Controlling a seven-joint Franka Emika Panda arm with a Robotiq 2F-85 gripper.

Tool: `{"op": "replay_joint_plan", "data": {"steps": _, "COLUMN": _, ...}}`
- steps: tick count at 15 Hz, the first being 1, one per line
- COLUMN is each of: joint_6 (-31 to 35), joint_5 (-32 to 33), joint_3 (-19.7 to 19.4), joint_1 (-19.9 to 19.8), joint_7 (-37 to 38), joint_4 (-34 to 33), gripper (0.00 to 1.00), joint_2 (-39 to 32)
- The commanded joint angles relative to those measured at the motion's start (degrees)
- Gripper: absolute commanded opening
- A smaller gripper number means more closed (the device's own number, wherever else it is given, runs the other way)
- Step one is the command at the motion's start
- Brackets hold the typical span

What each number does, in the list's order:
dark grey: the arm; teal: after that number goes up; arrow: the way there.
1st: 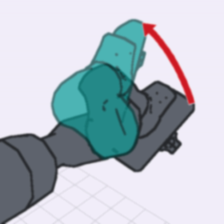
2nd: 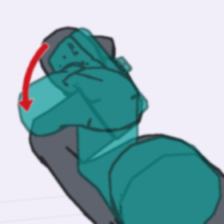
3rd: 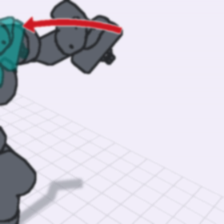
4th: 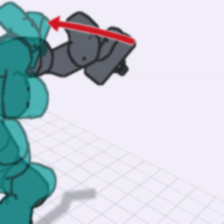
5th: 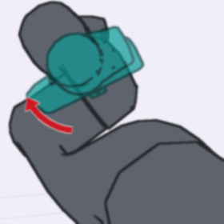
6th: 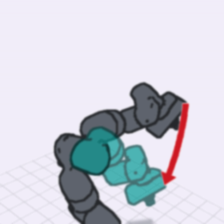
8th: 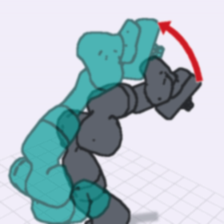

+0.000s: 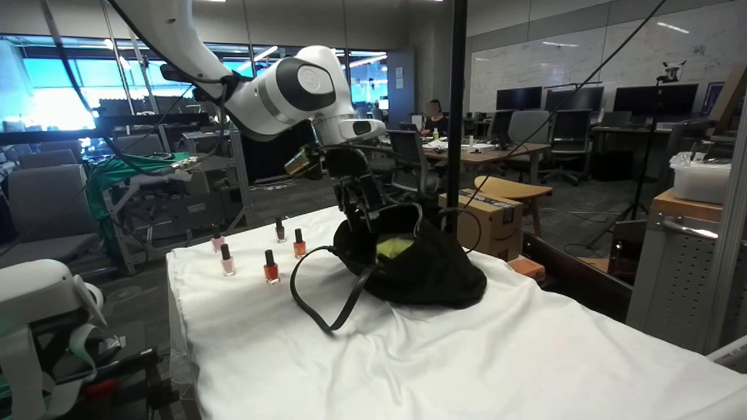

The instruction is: Pick up the nail polish and put them in the bag

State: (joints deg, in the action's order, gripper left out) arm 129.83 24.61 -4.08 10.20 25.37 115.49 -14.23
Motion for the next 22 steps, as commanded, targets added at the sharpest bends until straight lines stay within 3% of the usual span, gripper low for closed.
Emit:
{"op": "replay_joint_plan", "data": {"steps": 1, "joint_6": -2.70, "joint_5": -0.84, "joint_3": 2.16, "joint_1": -0.92, "joint_7": -2.82, "joint_4": 7.83, "gripper": 1.00, "joint_2": 8.46}}
{"op": "replay_joint_plan", "data": {"steps": 12, "joint_6": -8.03, "joint_5": -9.12, "joint_3": 9.52, "joint_1": -0.95, "joint_7": -12.79, "joint_4": 20.31, "gripper": 1.00, "joint_2": 20.52}}
{"op": "replay_joint_plan", "data": {"steps": 22, "joint_6": -7.95, "joint_5": -17.09, "joint_3": 13.48, "joint_1": 0.07, "joint_7": -12.03, "joint_4": 23.39, "gripper": 1.00, "joint_2": 21.97}}
